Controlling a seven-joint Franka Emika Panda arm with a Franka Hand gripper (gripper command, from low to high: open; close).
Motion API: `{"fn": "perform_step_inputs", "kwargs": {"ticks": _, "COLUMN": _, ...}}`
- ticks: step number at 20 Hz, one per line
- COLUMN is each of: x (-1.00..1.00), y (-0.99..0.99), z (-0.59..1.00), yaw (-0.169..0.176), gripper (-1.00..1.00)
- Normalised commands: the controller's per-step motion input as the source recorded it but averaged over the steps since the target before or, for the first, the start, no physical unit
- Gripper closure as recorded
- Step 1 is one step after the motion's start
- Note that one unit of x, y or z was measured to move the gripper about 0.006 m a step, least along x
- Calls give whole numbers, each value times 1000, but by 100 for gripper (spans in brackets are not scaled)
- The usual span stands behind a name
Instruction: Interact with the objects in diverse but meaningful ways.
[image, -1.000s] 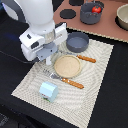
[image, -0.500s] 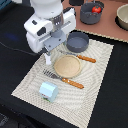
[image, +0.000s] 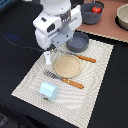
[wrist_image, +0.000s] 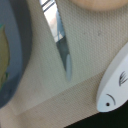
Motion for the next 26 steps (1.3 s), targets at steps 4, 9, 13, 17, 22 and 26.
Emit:
{"fn": "perform_step_inputs", "kwargs": {"ticks": 4, "x": 574, "y": 522, "z": 465, "yaw": -31, "gripper": -100}}
{"fn": "perform_step_inputs", "kwargs": {"ticks": 9, "x": 315, "y": 389, "z": 57, "yaw": -54, "gripper": -100}}
{"fn": "perform_step_inputs", "kwargs": {"ticks": 13, "x": 95, "y": 276, "z": -99, "yaw": -126, "gripper": -100}}
{"fn": "perform_step_inputs", "kwargs": {"ticks": 17, "x": -4, "y": 209, "z": -175, "yaw": -83, "gripper": -100}}
{"fn": "perform_step_inputs", "kwargs": {"ticks": 22, "x": -133, "y": 193, "z": -168, "yaw": -4, "gripper": -100}}
{"fn": "perform_step_inputs", "kwargs": {"ticks": 26, "x": -178, "y": 239, "z": -200, "yaw": 0, "gripper": -100}}
